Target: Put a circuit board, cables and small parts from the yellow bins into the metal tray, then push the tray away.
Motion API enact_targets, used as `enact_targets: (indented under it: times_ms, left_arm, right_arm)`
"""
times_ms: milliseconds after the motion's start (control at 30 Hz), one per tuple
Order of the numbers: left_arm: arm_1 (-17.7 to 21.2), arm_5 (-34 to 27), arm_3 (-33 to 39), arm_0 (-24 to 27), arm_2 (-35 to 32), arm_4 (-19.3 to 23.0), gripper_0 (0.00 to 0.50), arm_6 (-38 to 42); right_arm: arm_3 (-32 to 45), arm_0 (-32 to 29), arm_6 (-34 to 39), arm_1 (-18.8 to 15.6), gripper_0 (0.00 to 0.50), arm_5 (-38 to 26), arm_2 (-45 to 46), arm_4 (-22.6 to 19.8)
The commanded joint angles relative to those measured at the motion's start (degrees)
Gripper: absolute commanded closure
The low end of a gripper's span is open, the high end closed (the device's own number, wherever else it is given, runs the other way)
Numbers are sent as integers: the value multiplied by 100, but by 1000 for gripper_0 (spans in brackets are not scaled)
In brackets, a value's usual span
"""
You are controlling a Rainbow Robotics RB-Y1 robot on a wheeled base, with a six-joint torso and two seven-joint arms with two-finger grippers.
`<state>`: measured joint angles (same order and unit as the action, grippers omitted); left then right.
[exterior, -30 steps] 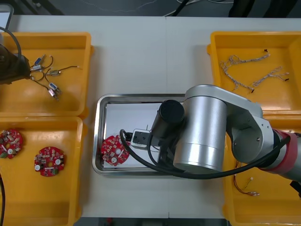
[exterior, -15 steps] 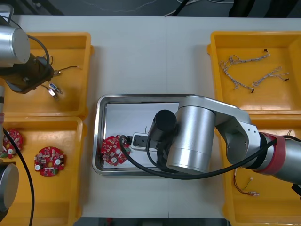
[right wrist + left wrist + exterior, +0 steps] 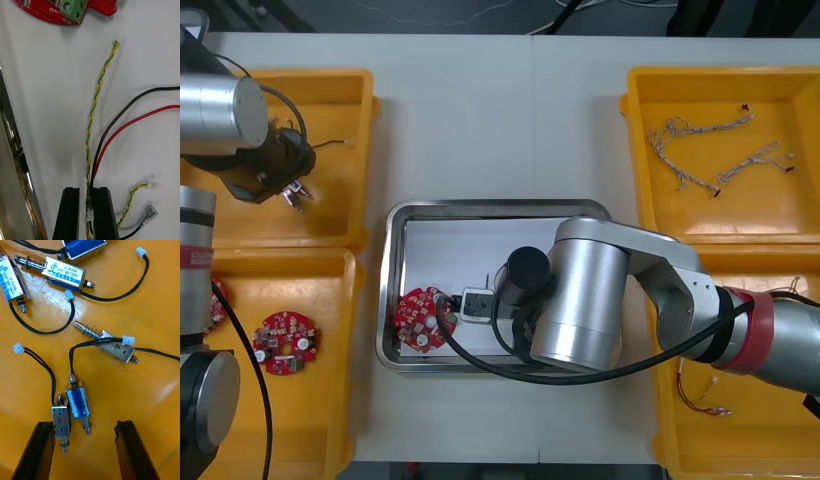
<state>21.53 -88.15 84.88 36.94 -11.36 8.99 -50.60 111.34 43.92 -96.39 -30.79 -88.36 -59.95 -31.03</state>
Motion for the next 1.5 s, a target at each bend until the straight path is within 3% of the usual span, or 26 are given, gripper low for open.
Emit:
enact_targets:
  times_ms: [33,100,167,433,933,1300,1500]
  left_arm:
    - [-97,175,-112,68,-323,-73,22,-583]
    - [-88,167,-165,51,-437,-55,23,-750]
    - [-88,167,-156,7,-454,-47,22,-811]
    - [53,44,-156,-73,-498,50,21,-855]
    - [61,52,151,-521,-534,235,23,-1066]
    - [44,17,169,-521,-534,191,26,-1066]
    - [26,17,160,-530,-490,138,58,-1066]
  right_arm:
    - [99,-23,-152,3,239,73,-69,132]
    - [134,-50,-152,-14,76,64,-43,203]
    - [151,-76,-161,-41,0,64,1,211]
    - [512,-85,-161,-155,0,-199,282,132]
    - [898,-59,6,12,0,-1307,1812,-896]
    - [1101,-59,1290,-225,0,-2151,2726,-1063]
    - [1101,-67,1808,-471,0,-2164,3165,-1168]
